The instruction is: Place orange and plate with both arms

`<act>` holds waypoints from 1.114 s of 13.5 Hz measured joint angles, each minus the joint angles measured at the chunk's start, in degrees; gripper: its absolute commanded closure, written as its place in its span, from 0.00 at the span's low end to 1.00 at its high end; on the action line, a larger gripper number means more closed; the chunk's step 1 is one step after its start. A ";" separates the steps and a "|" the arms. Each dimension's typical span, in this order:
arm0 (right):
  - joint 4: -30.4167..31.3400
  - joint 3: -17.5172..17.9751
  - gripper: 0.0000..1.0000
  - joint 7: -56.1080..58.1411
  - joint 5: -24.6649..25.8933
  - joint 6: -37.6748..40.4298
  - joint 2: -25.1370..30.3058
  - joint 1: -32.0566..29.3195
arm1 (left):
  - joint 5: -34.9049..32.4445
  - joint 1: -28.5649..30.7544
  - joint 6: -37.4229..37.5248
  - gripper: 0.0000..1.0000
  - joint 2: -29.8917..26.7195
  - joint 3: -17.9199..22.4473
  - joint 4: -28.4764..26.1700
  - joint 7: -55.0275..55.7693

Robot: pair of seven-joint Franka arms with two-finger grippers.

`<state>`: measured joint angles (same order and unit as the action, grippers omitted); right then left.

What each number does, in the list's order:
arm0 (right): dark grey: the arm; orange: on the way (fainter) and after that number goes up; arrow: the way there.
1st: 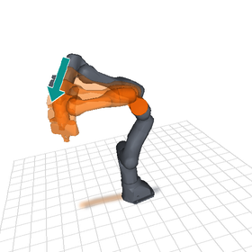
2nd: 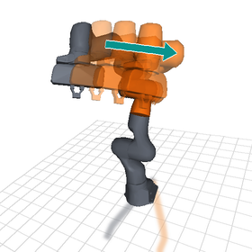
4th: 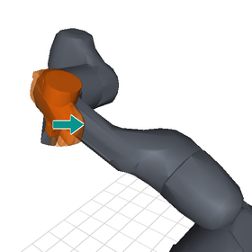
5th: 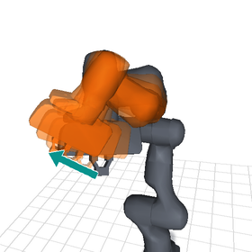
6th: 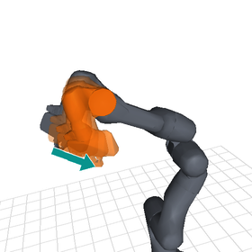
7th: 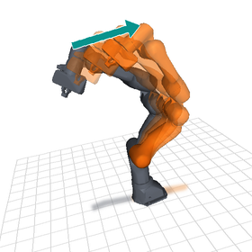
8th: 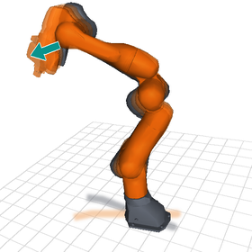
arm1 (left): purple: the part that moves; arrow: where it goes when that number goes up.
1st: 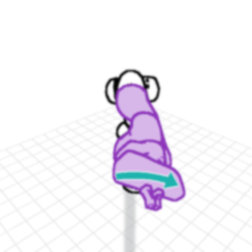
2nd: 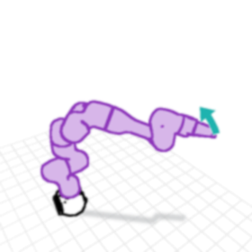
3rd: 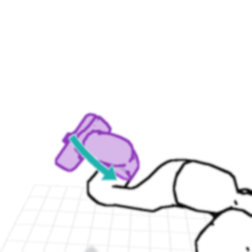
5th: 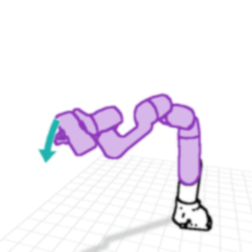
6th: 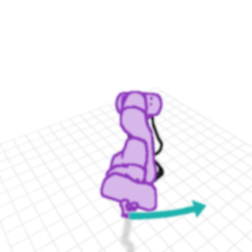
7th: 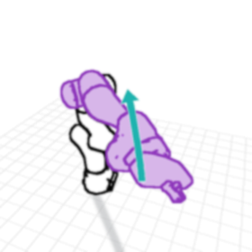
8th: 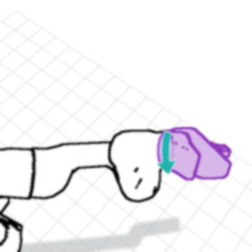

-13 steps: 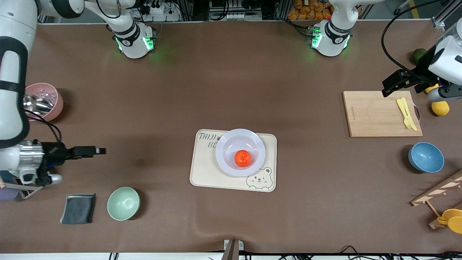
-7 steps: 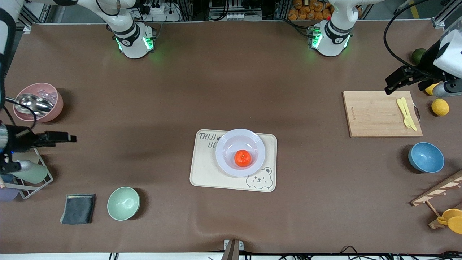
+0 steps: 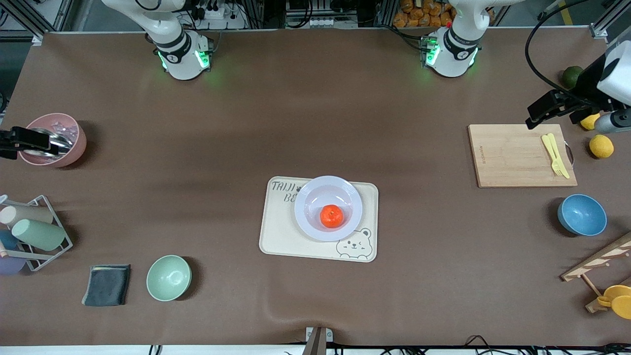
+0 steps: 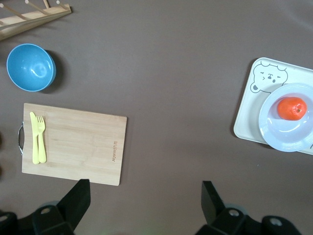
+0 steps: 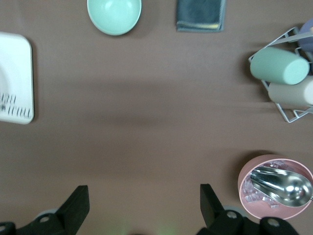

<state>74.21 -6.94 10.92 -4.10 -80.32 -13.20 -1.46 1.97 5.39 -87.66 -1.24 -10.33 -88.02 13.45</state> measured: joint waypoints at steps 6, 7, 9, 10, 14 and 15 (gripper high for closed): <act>18.77 0.37 0.00 -2.12 0.90 -16.65 8.77 1.86 | 0.14 0.32 0.00 0.00 0.00 0.01 -0.36 -0.16; 19.12 0.37 0.00 -2.19 0.91 -16.70 9.35 1.91 | 0.14 0.32 0.00 0.00 0.00 0.00 -0.36 -0.16; 20.25 0.29 0.00 -2.27 0.97 -16.70 10.61 1.90 | 0.14 0.32 0.00 0.00 -0.01 0.00 -0.34 -0.19; 20.76 0.20 0.00 -2.26 1.00 -16.78 11.07 1.89 | 0.14 0.32 0.00 0.00 -0.02 0.00 -0.31 -0.29; 21.29 0.26 0.00 -2.33 1.18 -18.49 11.50 1.91 | 0.14 0.32 0.04 0.00 -0.44 -0.08 -0.25 -0.40; 20.98 0.21 0.00 -2.36 1.25 -19.02 11.62 1.90 | 0.14 0.31 0.26 0.00 -0.72 -0.23 -0.25 -0.40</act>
<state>95.19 -6.73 8.56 -2.84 -99.33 -1.58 0.45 2.10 5.70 -87.40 -1.96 -10.57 -88.28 13.05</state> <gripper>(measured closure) 0.000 0.000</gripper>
